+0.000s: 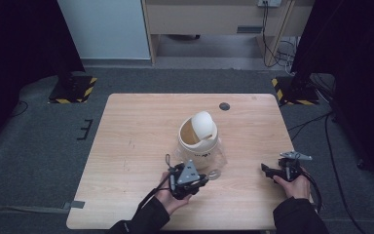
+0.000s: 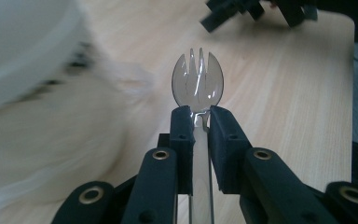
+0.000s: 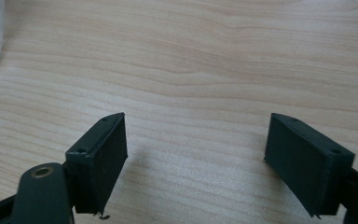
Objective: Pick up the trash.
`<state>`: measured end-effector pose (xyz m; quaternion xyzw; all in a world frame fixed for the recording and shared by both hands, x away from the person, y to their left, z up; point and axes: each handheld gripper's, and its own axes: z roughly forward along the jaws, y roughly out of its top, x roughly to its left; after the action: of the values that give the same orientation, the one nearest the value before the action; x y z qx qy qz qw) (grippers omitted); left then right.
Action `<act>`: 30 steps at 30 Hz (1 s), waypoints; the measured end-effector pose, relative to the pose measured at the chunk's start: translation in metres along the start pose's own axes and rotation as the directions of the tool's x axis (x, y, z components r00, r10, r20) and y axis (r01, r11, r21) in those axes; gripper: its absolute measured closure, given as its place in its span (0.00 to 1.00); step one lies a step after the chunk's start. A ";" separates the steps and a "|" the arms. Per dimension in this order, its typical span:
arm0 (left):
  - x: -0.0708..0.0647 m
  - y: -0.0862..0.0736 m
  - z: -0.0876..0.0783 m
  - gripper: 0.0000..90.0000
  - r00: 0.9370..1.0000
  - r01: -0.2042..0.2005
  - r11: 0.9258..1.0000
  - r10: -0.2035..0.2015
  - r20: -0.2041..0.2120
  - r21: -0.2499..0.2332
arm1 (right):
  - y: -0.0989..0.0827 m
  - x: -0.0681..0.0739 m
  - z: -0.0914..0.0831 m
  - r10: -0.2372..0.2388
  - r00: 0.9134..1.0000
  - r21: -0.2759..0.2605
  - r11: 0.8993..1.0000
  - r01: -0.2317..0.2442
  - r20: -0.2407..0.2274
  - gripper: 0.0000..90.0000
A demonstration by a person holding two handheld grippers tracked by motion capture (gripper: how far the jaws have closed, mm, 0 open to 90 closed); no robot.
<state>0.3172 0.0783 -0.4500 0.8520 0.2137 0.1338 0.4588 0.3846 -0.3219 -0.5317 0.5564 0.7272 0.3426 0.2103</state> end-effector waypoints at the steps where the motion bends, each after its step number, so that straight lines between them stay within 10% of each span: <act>1: 0.003 -0.001 -0.006 0.89 1.000 0.005 1.000 -0.005 -0.010 -0.009 | 0.001 0.000 -0.001 -0.003 1.000 -0.011 1.000 0.003 -0.003 0.26; 10: 0.031 -0.008 -0.059 0.89 0.989 0.071 0.980 -0.093 -0.115 -0.188 | 0.022 0.008 -0.022 -0.015 0.999 -0.179 0.984 0.006 -0.049 0.31; 18: 0.030 0.006 -0.067 0.89 0.989 0.015 0.964 -0.054 -0.140 -0.264 | 0.058 0.033 -0.056 -0.072 0.987 -0.377 0.926 0.014 -0.141 0.35; 24: 0.030 0.014 -0.070 0.89 0.990 0.011 0.951 -0.054 -0.131 -0.309 | 0.084 0.066 -0.085 -0.152 0.963 -0.466 0.884 0.032 -0.222 0.37; 30: 0.026 0.020 -0.071 0.89 0.991 -0.010 0.940 -0.036 -0.129 -0.341 | 0.102 0.100 -0.107 -0.215 0.926 -0.492 0.870 0.037 -0.311 0.39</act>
<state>0.3144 0.1323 -0.3935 0.7473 0.2231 0.2226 0.5850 0.3498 -0.2403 -0.3768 0.3664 0.6813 0.5912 0.2281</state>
